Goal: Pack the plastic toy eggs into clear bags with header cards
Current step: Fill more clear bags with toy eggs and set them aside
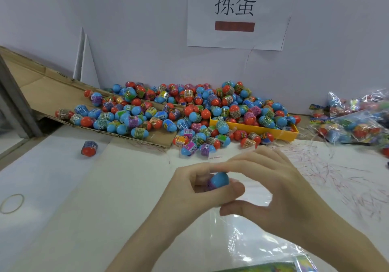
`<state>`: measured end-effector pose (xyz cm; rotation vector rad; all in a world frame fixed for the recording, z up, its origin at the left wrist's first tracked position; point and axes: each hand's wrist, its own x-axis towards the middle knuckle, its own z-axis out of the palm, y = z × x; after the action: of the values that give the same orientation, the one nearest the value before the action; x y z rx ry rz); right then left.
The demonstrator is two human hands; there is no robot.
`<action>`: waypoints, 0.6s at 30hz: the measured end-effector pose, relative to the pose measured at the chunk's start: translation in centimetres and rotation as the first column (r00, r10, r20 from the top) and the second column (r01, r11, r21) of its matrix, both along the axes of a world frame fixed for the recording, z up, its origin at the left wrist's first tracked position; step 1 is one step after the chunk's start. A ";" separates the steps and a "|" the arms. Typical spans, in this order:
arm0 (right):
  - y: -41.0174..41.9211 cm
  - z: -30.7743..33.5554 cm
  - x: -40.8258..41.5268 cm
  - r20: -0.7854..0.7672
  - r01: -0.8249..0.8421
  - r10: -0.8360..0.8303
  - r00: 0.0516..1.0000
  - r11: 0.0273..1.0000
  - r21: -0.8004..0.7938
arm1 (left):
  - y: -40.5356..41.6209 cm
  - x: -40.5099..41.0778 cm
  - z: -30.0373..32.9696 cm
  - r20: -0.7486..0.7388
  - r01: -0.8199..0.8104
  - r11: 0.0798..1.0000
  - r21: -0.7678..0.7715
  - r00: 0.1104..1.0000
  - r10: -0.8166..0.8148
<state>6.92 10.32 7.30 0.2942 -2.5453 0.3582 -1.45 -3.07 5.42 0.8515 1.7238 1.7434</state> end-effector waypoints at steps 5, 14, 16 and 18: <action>0.1 -0.6 -0.1 -0.001 -0.015 0.015 1.000 0.987 -0.163 | -0.6 -0.8 -0.6 0.178 0.096 0.993 -0.072 0.981 -0.082; 0.6 -1.4 0.0 0.014 0.017 -0.013 1.000 0.931 -0.365 | 0.1 -0.8 -2.5 0.489 0.111 0.970 0.216 0.847 -0.207; 0.7 -1.6 0.0 -0.003 0.024 -0.027 1.000 0.929 -0.369 | 0.2 -0.6 -2.8 0.464 0.087 0.977 0.197 0.869 -0.171; 0.7 -1.8 0.1 -0.018 0.026 -0.035 0.999 0.922 -0.386 | 0.1 -0.3 -2.8 0.429 0.086 0.982 0.168 0.891 -0.152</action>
<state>7.03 11.00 5.53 0.1068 -2.3842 0.8241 -1.76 -2.98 2.61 0.5486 1.2341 1.8228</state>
